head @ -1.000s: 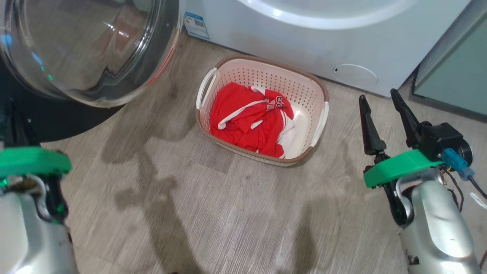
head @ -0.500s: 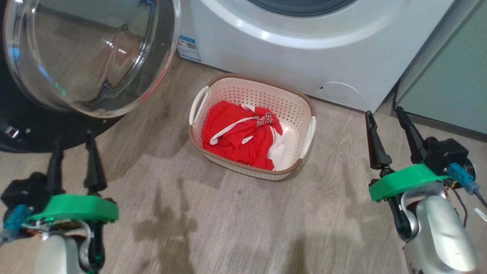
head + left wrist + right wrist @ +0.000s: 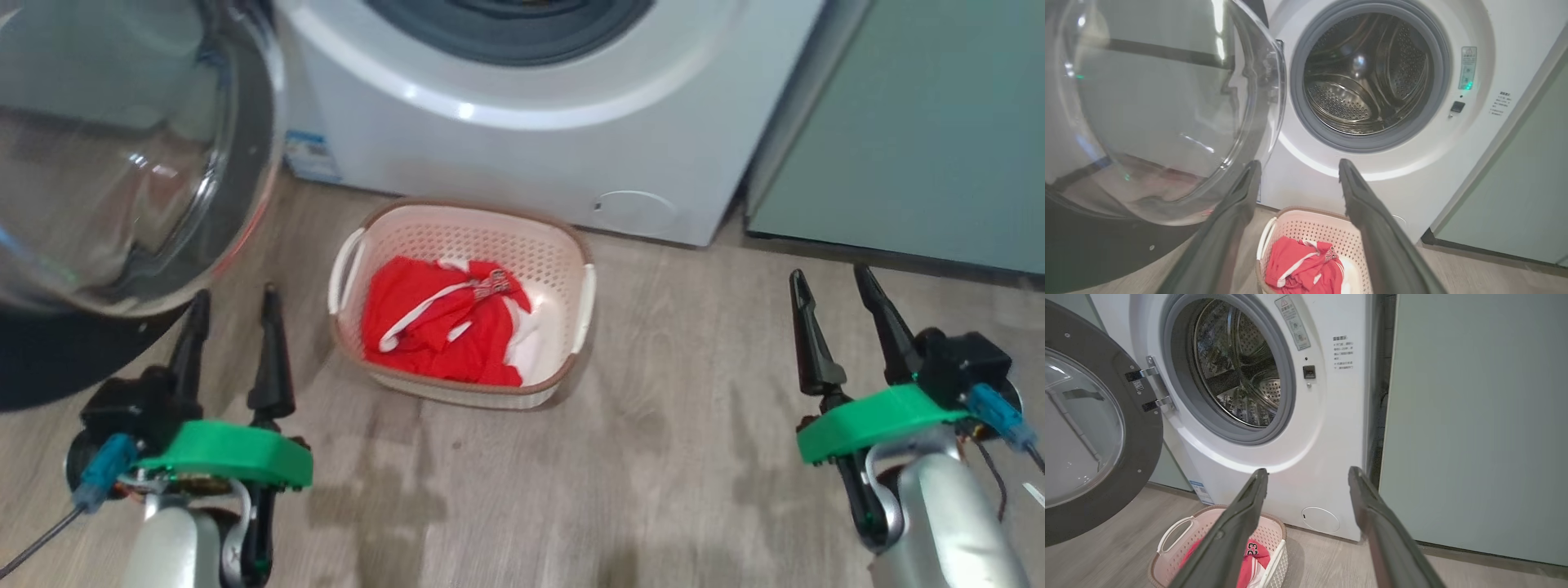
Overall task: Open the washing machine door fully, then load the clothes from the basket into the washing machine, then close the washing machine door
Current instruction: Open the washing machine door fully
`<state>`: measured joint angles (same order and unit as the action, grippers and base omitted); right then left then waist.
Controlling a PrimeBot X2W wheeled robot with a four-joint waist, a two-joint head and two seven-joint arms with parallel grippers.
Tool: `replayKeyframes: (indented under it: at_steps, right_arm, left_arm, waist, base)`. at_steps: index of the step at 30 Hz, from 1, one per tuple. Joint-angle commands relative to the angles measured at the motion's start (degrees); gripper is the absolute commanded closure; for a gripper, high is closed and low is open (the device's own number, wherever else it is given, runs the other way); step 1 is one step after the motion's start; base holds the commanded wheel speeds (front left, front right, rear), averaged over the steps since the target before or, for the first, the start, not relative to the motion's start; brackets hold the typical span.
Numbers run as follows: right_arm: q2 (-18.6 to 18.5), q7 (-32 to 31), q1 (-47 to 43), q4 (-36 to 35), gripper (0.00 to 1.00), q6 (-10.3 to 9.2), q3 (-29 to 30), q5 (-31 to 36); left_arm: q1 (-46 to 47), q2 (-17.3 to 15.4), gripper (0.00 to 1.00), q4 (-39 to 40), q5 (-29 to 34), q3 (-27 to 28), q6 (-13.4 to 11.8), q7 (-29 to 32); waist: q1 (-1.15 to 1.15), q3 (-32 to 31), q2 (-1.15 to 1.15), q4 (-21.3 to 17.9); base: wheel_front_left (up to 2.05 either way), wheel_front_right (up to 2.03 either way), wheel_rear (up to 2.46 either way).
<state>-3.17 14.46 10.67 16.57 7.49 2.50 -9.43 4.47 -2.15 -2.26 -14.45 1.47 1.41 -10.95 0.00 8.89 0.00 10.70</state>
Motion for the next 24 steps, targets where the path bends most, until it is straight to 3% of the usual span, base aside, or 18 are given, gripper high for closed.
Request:
replayKeyframes:
  at_steps: [1,12,24]
  right_arm:
    - [0.29,0.53,0.14,-2.15,0.0,0.0,-1.1,-0.45]
    - [0.29,0.53,-4.13,-4.21,0.0,0.0,-0.57,-0.81]
    - [0.29,0.53,-5.54,-5.96,0.0,0.0,-1.0,-1.17]
  left_arm:
    - [0.63,-1.0,0.0,2.13,0.61,1.15,0.4,0.43]
    - [-0.57,-2.15,0.0,1.42,3.39,-2.4,0.56,1.63]
    - [-2.71,-2.56,0.0,2.24,3.58,-2.84,-0.54,1.95]
  waist:
    - [0.0,-1.46,0.0,-2.33]
    - [0.0,-4.35,0.0,-10.27]
    - [0.0,-5.01,0.0,-12.74]
  base:
    - [0.0,0.0,0.0]
    - [0.0,0.0,0.0]
    - [0.0,0.0,0.0]
